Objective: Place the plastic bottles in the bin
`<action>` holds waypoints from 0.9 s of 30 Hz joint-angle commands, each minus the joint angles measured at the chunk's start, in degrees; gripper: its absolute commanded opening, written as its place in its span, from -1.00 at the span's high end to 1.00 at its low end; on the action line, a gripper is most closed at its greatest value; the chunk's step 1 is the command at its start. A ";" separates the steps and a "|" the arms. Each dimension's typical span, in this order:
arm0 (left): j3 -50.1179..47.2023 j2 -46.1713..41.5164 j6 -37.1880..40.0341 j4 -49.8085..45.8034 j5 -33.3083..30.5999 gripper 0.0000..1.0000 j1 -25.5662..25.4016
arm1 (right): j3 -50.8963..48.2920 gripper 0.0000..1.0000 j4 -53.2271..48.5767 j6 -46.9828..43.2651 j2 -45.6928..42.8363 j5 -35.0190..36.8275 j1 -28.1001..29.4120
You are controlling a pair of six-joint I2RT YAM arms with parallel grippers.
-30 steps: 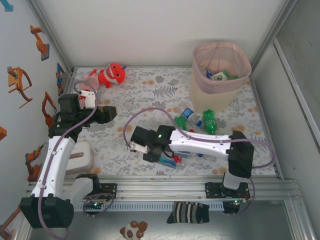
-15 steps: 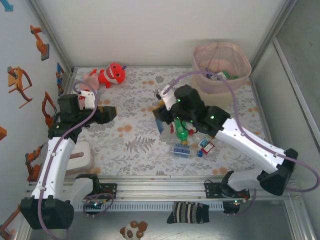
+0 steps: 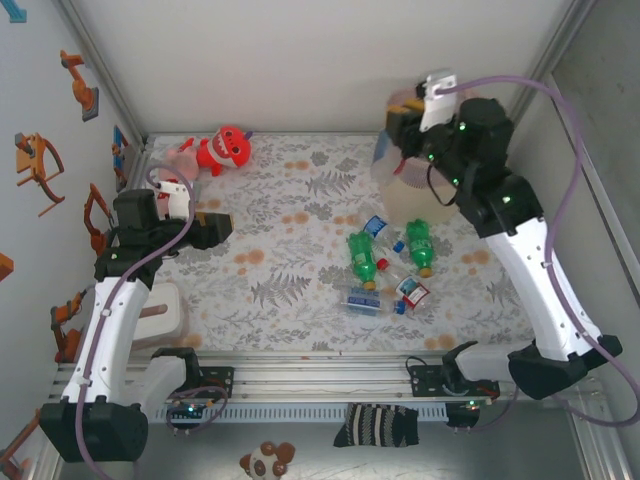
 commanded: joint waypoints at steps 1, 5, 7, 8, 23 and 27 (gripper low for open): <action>-0.48 -0.20 1.43 -0.76 0.26 -0.39 0.33 | 4.86 0.55 -0.22 -3.06 2.10 4.00 -5.74; -0.38 0.14 1.28 -0.61 0.48 -0.39 0.33 | 9.13 0.57 -0.42 -4.98 5.70 4.47 -13.15; -0.37 0.32 1.27 -0.76 0.57 -0.38 0.33 | 11.19 0.58 -0.41 -5.31 8.18 4.17 -16.38; -0.32 0.16 1.37 -0.78 0.56 -0.38 0.33 | 12.08 0.58 -0.50 -5.31 9.35 4.01 -17.61; -0.67 -0.21 1.36 -0.34 0.62 -0.38 0.33 | 10.30 0.66 -3.36 -5.75 23.76 0.25 -28.06; -0.89 -0.10 1.26 -0.36 0.83 -0.38 0.30 | 7.59 0.66 -3.14 -5.63 26.66 -0.46 -28.87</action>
